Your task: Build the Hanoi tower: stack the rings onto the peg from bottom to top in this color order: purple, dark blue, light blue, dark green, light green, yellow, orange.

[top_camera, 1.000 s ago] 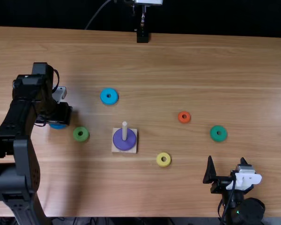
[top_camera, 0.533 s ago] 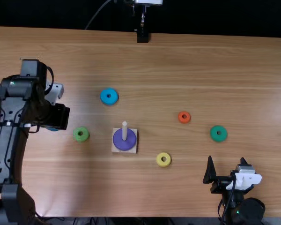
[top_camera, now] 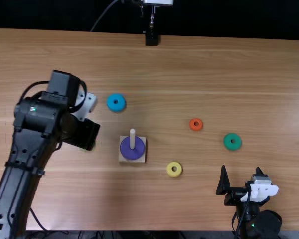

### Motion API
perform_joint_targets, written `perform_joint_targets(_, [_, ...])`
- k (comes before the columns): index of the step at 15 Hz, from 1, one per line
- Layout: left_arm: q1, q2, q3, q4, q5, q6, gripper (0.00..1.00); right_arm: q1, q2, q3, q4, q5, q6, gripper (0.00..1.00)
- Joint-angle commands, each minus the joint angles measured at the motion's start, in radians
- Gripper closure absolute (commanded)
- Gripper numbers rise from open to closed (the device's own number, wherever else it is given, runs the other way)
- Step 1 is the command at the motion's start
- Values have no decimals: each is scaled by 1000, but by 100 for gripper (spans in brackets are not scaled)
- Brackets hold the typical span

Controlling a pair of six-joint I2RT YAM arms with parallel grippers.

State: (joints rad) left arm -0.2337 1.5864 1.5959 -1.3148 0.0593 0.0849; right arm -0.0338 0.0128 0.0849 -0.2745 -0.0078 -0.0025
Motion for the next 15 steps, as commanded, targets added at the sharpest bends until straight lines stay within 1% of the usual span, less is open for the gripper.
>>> perform_joint_targets(1, [-52, -3, 35, -1, 7, -52, 87, -11, -13, -70, -69, 0, -3, 0])
perform_joint_targets(3, [-93, 4, 75, 0, 7, -79, 87, -11, -13, -70, -69, 0, -3, 0])
perform_joint_targets(5, [-135, 11, 102, 0, 7, -92, 87, -11, -13, -70, -71, 0, -3, 0])
perform_joint_targets(7, [-176, 67, 134, 0, 7, -114, 87, -11, -13, -70, -69, 0, -3, 0])
perform_joint_targets(9, [-217, 84, 157, 0, 7, -136, 87, -11, -13, -70, -71, 0, -3, 0])
perform_joint_targets(11, [-245, 126, 188, 0, 7, -149, 87, -11, -13, -70, -69, 0, -3, 0])
perform_joint_targets(15, [-274, 159, 234, 6, 7, -157, 87, -11, -13, -70, -69, 0, -3, 0])
